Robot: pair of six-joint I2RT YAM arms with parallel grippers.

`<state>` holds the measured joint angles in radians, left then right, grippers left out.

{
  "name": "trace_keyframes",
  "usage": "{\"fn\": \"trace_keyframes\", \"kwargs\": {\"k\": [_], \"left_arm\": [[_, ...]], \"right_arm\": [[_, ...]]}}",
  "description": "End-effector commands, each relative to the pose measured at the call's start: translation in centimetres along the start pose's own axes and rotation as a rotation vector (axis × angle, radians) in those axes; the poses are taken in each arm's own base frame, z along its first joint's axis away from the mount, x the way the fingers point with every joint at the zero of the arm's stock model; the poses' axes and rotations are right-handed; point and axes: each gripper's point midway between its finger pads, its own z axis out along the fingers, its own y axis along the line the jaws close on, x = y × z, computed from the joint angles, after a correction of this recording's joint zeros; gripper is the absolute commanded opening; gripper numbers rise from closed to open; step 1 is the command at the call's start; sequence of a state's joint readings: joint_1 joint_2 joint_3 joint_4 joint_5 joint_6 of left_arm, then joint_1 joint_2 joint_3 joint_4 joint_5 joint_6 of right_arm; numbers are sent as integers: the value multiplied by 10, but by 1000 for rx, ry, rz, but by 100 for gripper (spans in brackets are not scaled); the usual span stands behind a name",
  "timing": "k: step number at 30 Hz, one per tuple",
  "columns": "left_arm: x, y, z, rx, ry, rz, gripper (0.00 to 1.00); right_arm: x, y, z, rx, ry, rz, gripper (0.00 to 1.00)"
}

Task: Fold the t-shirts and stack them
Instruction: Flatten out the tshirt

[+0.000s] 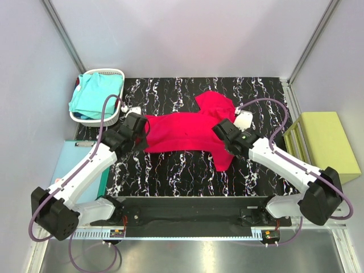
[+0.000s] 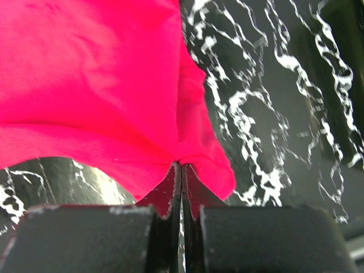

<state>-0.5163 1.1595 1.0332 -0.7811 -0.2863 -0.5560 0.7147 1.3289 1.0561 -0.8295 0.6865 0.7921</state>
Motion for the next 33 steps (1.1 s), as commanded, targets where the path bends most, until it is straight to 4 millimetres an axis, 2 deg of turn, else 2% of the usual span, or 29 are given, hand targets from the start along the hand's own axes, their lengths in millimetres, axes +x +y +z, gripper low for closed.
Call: {"fn": "trace_keyframes", "kwargs": {"k": [1, 8, 14, 17, 20, 23, 27, 33], "left_arm": [[8, 1, -14, 10, -18, -37, 0], [39, 8, -29, -8, 55, -17, 0], [45, 36, -42, -123, 47, -35, 0], [46, 55, -45, -198, 34, -114, 0], [52, 68, -45, -197, 44, -253, 0], [62, 75, -46, -181, 61, -347, 0], [82, 72, -48, -147, 118, -401, 0], [120, 67, -42, -107, 237, -424, 0]], "right_arm": [[3, -11, -21, -7, 23, 70, 0], [27, -24, -47, -11, 98, 71, 0], [45, -64, -62, 114, 156, 124, 0], [40, -76, -71, 121, 128, 239, 0], [30, -85, -80, 94, 78, 350, 0], [24, -101, -89, 109, 50, 417, 0], [30, -116, -96, 123, 65, 441, 0], [62, -127, -97, 144, 175, 408, 0]]}}
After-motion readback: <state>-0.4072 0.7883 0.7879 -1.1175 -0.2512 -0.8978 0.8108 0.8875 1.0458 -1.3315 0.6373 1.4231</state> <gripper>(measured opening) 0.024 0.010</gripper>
